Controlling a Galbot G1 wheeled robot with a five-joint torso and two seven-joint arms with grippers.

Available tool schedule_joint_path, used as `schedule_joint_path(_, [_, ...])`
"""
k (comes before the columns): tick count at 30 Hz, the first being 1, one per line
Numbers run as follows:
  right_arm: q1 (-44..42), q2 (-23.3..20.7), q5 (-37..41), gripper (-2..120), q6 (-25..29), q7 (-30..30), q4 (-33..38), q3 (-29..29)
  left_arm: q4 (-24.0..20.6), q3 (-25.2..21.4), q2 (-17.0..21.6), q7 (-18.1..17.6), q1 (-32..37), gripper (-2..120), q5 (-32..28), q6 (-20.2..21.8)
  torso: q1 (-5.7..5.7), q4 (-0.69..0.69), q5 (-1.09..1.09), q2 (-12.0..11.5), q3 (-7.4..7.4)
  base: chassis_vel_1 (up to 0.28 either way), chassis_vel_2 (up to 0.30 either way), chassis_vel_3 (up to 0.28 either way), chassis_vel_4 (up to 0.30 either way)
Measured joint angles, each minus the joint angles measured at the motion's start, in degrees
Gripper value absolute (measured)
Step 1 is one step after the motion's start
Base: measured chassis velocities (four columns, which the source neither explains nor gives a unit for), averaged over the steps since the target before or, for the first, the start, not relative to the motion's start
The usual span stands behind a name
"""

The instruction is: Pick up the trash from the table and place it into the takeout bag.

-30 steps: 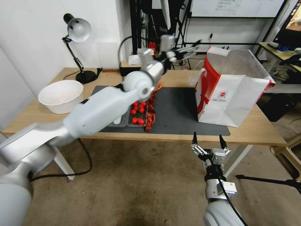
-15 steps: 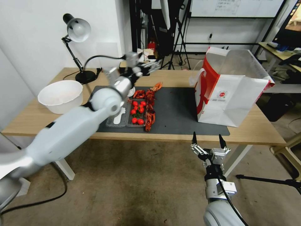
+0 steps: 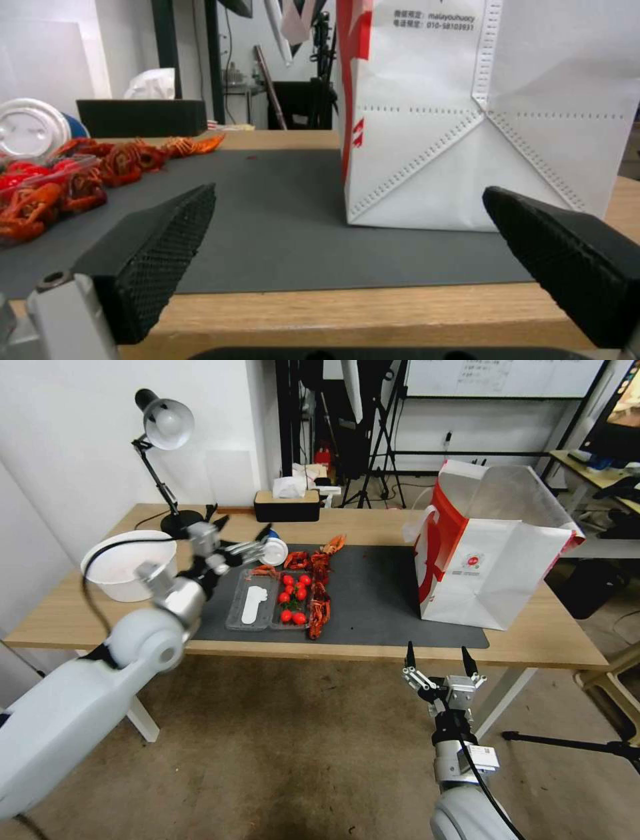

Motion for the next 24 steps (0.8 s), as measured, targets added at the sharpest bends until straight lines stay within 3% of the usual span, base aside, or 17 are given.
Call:
schedule_joint_path(2, [0.1,0.0,-0.2,100,0.2,0.0,-0.3,-0.1,-0.8,-2.9,-0.3,-0.1,4.8,100,1.7,-0.9,0.00,0.01,0.03,0.0,0.00,0.000,0.000,0.000,0.000])
schedule_joint_path(7, [0.1,0.0,-0.2,100,0.3,0.0,-0.4,-0.1,-1.0,-4.7,-0.9,-0.4,7.6,100,3.1,-1.5,0.00,0.00,0.02,0.0,0.00,0.000,0.000,0.000,0.000])
schedule_joint_path(18, [0.7,-0.5,-0.6,100,1.0,0.0,-1.6,-0.6,-1.3,-17.6,-6.8,0.4,22.5,100,12.1,-4.4,0.01,-0.01,0.02,0.0,0.00,0.000,0.000,0.000,0.000])
schedule_joint_path(24, [1.1,-0.5,-1.2,100,1.3,0.0,-2.3,-0.8,-2.2,-21.9,-8.9,0.7,28.2,100,16.1,-4.1,0.01,-0.01,0.02,0.0,0.00,0.000,0.000,0.000,0.000])
